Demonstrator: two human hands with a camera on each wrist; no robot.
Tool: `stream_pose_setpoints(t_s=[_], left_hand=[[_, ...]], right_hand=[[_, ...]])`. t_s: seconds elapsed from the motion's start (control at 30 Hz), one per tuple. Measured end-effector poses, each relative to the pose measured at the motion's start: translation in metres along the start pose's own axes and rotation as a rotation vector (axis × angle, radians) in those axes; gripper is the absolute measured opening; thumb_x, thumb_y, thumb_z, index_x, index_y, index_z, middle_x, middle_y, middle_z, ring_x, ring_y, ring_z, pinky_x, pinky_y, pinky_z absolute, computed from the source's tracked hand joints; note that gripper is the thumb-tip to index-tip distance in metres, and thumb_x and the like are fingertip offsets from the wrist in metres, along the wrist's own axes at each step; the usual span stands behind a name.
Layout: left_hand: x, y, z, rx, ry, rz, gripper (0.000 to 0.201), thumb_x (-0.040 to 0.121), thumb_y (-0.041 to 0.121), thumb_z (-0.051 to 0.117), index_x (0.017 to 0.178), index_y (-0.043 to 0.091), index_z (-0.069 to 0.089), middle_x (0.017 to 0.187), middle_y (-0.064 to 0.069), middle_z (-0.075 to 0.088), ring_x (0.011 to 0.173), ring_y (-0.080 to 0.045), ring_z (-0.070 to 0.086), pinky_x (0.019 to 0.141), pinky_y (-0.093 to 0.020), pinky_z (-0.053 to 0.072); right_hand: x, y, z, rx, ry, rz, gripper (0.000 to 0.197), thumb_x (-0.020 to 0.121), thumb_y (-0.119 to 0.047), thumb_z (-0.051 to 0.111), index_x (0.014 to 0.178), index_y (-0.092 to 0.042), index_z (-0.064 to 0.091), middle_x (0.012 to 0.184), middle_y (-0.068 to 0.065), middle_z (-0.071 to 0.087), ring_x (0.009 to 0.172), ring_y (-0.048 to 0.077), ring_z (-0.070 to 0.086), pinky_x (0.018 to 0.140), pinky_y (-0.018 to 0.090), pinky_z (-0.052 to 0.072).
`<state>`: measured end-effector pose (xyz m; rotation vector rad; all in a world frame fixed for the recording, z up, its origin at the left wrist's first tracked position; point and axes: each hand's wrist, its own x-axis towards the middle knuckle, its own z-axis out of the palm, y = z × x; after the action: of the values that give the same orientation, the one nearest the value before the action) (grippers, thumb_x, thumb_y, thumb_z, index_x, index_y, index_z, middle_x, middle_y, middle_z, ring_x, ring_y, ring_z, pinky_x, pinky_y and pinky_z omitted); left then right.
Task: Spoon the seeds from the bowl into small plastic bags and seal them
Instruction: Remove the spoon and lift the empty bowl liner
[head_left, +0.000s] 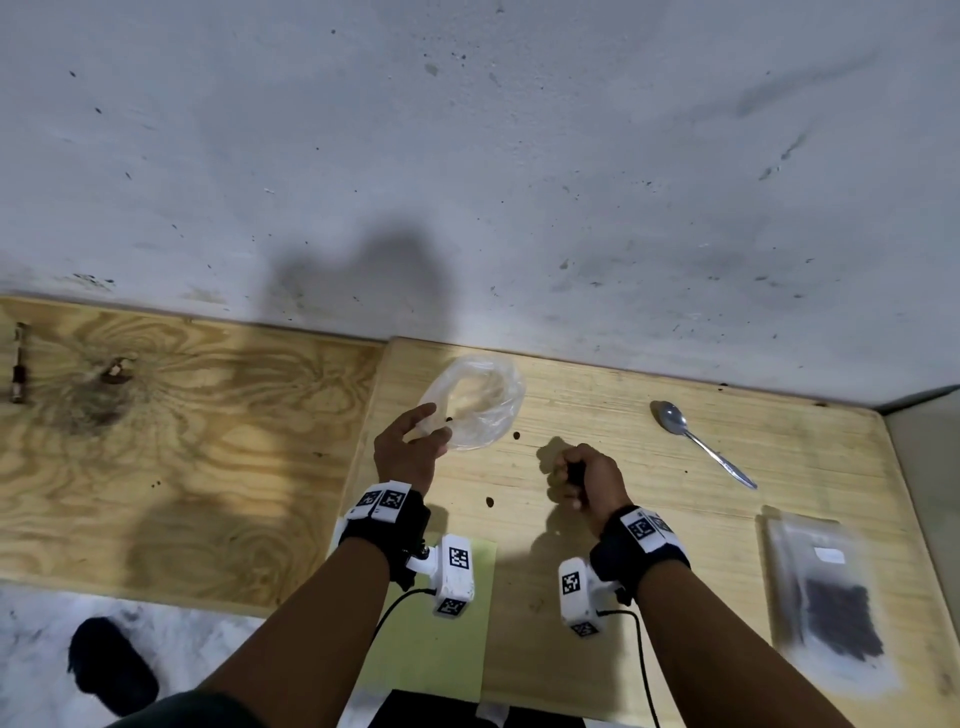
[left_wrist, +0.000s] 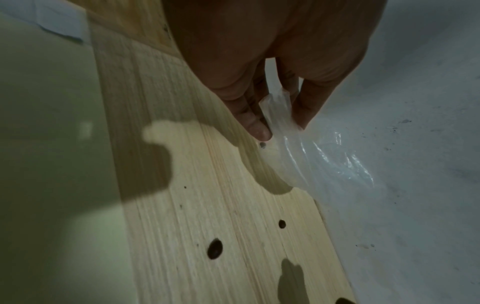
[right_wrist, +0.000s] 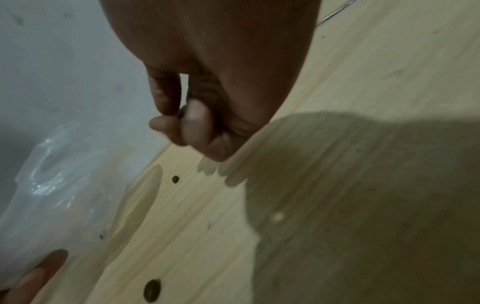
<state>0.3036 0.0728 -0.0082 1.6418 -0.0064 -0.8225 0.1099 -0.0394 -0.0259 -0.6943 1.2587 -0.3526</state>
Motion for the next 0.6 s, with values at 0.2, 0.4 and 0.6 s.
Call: stream_pose_setpoints(t_s=[0.2,0.4,0.6], left_hand=[[0.013,0.003,-0.009,0.007,0.012,-0.03,0.036,0.072,-0.004,0.078,0.1,0.019,0.075,0.121,-0.011,0.057,0.103,-0.031,0.064,0.088,-0.046,0.057],[0.028,0.006,-0.01,0.036,0.01,-0.033,0.038,0.074,-0.005,0.076,0.104,0.017,0.075,0.122,-0.009,0.059,0.085,-0.014,0.065,0.088,-0.046,0.057],[0.029,0.004,-0.009,0.042,0.002,-0.048,0.036,0.075,-0.004,0.075,0.105,0.016,0.074,0.12,-0.009,0.057,0.079,-0.009,0.065,0.088,-0.044,0.057]], right_hand=[[0.018,-0.009,0.025,-0.411,0.152,-0.199,0.028,0.086,-0.002,0.055,0.064,-0.012,0.069,0.061,-0.003,0.065,0.06,0.02,0.055,0.054,0.026,0.04],[0.034,0.0,0.043,-0.787,0.202,-0.343,0.02,0.073,-0.035,0.082,0.088,-0.027,0.072,0.078,-0.009,0.073,0.074,0.004,0.066,0.069,0.013,0.044],[0.039,0.004,0.048,-0.866,0.191,-0.401,0.004,0.082,-0.023,0.073,0.081,-0.022,0.07,0.066,-0.01,0.069,0.054,0.001,0.062,0.058,0.016,0.049]])
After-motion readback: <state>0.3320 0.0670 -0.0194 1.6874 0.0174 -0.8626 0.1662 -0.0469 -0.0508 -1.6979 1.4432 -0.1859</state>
